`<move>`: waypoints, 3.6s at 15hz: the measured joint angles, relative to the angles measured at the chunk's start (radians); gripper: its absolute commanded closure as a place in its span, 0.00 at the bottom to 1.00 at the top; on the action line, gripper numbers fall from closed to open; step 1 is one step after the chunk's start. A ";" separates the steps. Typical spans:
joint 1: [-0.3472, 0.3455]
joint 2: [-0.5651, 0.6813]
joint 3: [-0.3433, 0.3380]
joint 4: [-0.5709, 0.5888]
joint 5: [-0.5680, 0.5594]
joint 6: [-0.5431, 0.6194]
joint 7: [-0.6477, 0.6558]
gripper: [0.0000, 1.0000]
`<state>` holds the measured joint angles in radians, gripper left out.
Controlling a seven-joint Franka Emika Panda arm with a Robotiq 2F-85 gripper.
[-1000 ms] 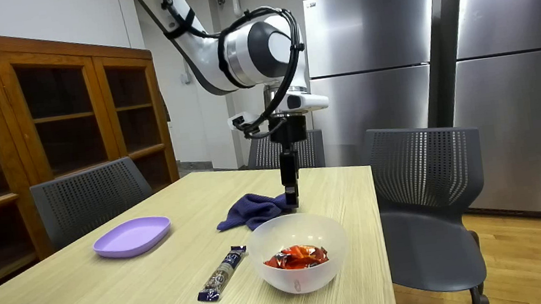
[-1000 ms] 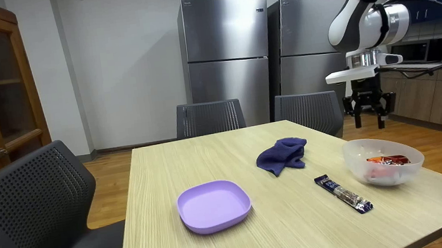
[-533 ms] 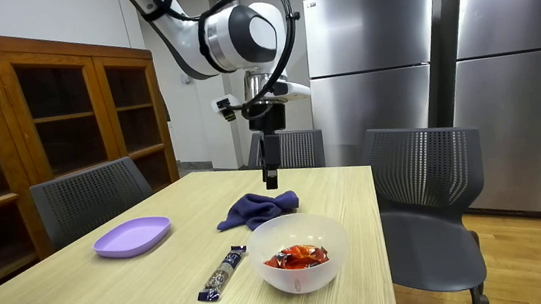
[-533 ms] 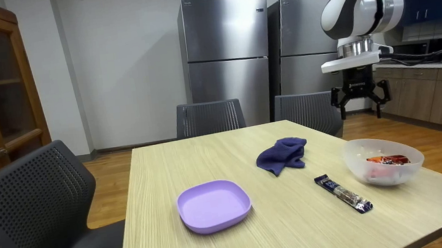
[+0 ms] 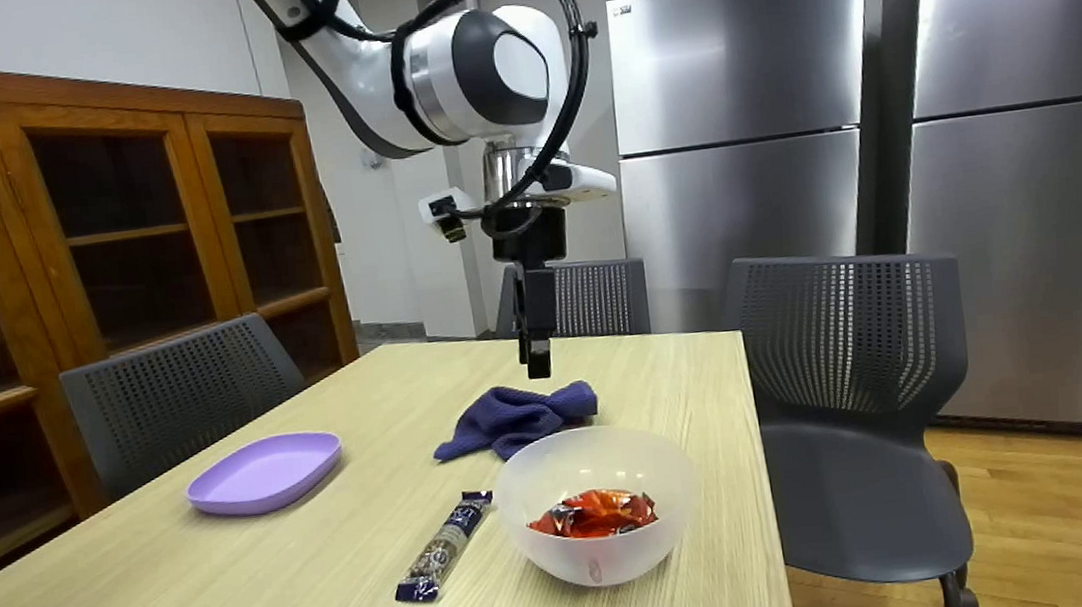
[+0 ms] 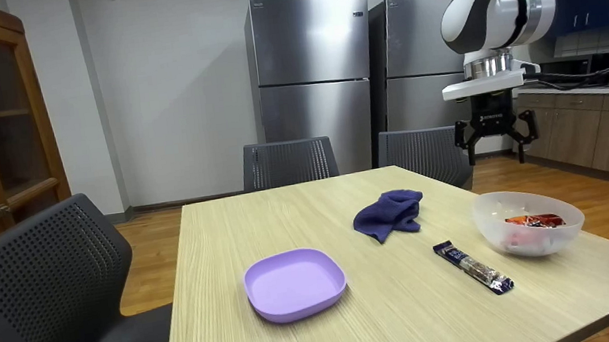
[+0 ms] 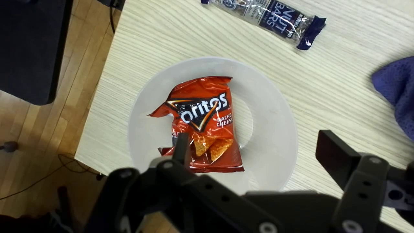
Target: Put the orange packet in the bowl on the right then put the dark blue packet on the purple plate.
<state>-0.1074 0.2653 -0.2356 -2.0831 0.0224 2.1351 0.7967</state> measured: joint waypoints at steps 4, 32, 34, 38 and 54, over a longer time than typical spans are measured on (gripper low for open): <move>0.000 0.000 0.000 0.000 0.000 0.000 0.000 0.00; 0.110 -0.048 0.019 -0.224 -0.123 0.432 0.000 0.00; 0.122 -0.058 0.028 -0.247 -0.147 0.441 -0.005 0.00; 0.133 -0.064 0.055 -0.281 -0.151 0.443 -0.042 0.00; 0.155 0.020 0.090 -0.343 -0.151 0.564 -0.177 0.00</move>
<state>0.0478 0.2848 -0.1452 -2.4265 -0.1289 2.6991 0.6201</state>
